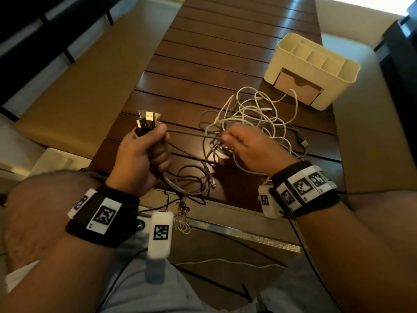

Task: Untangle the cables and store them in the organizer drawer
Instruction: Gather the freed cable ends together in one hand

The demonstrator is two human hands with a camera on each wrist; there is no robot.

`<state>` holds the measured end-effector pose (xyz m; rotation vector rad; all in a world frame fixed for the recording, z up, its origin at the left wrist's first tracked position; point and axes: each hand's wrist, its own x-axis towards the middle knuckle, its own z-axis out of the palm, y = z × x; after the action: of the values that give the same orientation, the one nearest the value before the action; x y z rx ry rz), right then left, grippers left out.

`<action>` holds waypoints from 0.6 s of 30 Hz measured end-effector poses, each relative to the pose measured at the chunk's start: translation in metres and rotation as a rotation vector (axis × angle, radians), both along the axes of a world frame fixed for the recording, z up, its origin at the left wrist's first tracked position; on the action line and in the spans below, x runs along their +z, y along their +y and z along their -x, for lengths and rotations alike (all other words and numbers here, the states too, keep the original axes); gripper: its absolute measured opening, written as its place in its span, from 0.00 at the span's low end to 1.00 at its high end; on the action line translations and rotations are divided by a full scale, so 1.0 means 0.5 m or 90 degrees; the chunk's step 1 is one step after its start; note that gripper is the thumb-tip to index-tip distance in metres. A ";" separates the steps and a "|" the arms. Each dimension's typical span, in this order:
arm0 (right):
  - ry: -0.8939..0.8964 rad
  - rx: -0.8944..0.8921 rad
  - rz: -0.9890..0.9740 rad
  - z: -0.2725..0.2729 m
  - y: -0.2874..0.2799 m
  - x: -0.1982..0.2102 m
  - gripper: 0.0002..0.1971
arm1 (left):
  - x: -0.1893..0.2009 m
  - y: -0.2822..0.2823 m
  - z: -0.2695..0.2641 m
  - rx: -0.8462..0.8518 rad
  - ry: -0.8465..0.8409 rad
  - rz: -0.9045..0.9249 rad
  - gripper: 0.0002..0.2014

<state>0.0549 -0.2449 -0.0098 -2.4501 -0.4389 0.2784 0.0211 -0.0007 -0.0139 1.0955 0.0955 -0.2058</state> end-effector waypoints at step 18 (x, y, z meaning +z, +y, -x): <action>-0.155 0.078 -0.065 0.021 0.039 0.011 0.06 | 0.002 -0.057 0.017 -0.101 -0.217 -0.580 0.05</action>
<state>0.0446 -0.2253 -0.0042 -2.3688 -0.6922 0.0057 0.0128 -0.0292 -0.0130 2.0329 -0.2300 -0.1097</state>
